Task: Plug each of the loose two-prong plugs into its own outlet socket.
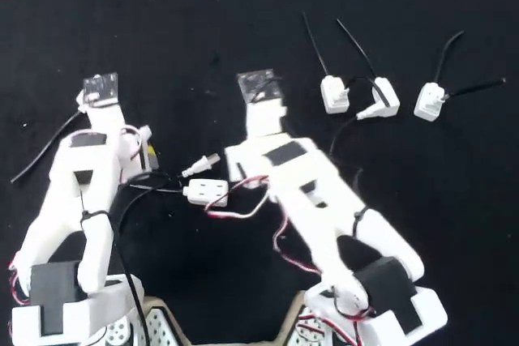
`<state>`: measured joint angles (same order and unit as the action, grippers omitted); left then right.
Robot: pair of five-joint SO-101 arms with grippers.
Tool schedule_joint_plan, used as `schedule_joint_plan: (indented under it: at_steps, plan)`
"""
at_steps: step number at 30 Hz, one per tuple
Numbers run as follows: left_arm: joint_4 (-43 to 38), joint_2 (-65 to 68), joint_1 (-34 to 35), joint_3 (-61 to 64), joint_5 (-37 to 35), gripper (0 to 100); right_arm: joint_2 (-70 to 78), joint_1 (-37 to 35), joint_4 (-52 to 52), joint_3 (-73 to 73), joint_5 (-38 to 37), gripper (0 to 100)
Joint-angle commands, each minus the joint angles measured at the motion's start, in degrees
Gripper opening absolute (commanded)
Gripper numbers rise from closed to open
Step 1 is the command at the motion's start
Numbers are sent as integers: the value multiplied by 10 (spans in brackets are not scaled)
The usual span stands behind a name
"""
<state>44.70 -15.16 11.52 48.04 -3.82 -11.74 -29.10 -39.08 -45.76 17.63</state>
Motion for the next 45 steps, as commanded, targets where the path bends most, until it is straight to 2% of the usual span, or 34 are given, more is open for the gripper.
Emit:
schedule_joint_plan:
  at_steps: [1,6,14,18,34,45]
  plan:
    - [-46,-22,30,12,-7,223,0,-55,-4,33,49,181]
    - [-89,-15,78,28,-70,223,0,-107,-2,58,72,181]
    - [-111,-15,92,46,-135,223,25,-114,67,47,139,181]
    - [-110,-15,94,46,-140,223,77,-112,76,56,187,181]
    - [-110,-15,92,46,-137,223,196,-108,74,189,195,181]
    - [-110,-15,92,46,-137,223,270,-105,71,232,195,179]
